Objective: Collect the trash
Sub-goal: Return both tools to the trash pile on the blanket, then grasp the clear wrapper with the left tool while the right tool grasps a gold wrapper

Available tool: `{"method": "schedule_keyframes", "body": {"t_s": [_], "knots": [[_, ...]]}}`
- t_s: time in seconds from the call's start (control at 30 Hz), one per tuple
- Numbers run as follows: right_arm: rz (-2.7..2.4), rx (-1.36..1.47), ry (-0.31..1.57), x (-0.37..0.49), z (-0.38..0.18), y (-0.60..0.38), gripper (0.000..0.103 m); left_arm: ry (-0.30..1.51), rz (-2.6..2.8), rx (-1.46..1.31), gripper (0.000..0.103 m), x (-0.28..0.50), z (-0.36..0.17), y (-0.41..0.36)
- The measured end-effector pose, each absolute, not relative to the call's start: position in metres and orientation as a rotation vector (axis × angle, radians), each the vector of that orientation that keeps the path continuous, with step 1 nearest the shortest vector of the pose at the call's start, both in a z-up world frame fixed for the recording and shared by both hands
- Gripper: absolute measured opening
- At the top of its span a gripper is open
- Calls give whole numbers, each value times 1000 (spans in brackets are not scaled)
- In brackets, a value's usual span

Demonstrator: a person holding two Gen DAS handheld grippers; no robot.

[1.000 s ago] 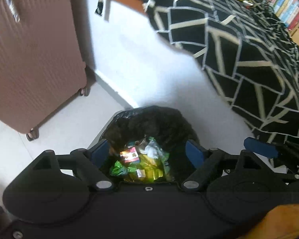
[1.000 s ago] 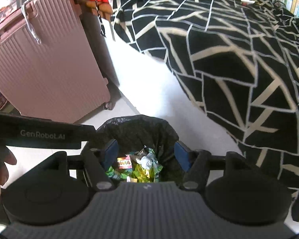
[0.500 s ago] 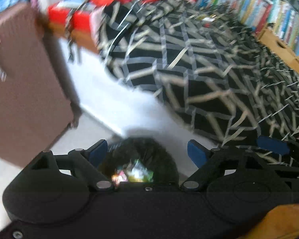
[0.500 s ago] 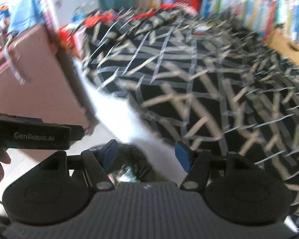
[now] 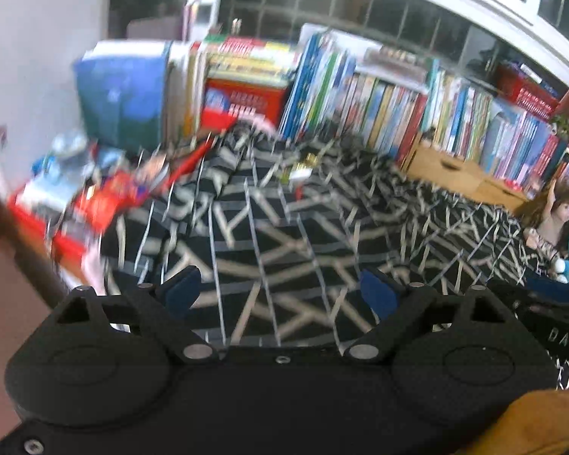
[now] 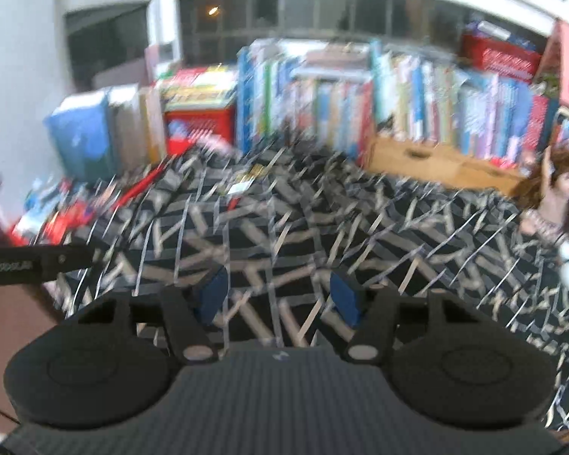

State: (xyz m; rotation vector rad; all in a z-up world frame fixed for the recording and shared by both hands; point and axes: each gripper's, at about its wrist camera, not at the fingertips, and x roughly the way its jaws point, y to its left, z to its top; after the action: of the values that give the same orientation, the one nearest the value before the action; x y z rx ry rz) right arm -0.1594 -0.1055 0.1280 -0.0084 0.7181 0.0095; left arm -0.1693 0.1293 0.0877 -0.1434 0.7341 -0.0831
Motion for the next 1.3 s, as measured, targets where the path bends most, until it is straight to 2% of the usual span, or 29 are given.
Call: {"method": "schedule_keyframes", "body": {"t_s": [0.23, 0.43, 0.57, 0.83, 1.1, 1.3], "knots": [[-42, 118, 638, -80, 175, -133, 73, 671, -101, -142, 93, -90, 141, 131], [-17, 205, 622, 13, 175, -147, 76, 664, -36, -188, 95, -11, 144, 133], [72, 230, 644, 89, 145, -155, 76, 690, 9, -222, 95, 45, 111, 124], [192, 229, 724, 211, 59, -162, 78, 803, 70, -248, 95, 152, 4, 84], [251, 190, 787, 260, -3, -175, 80, 877, 77, -210, 95, 232, -81, 43], [284, 166, 817, 288, -35, -176, 82, 893, 107, -160, 95, 259, -126, 33]]}}
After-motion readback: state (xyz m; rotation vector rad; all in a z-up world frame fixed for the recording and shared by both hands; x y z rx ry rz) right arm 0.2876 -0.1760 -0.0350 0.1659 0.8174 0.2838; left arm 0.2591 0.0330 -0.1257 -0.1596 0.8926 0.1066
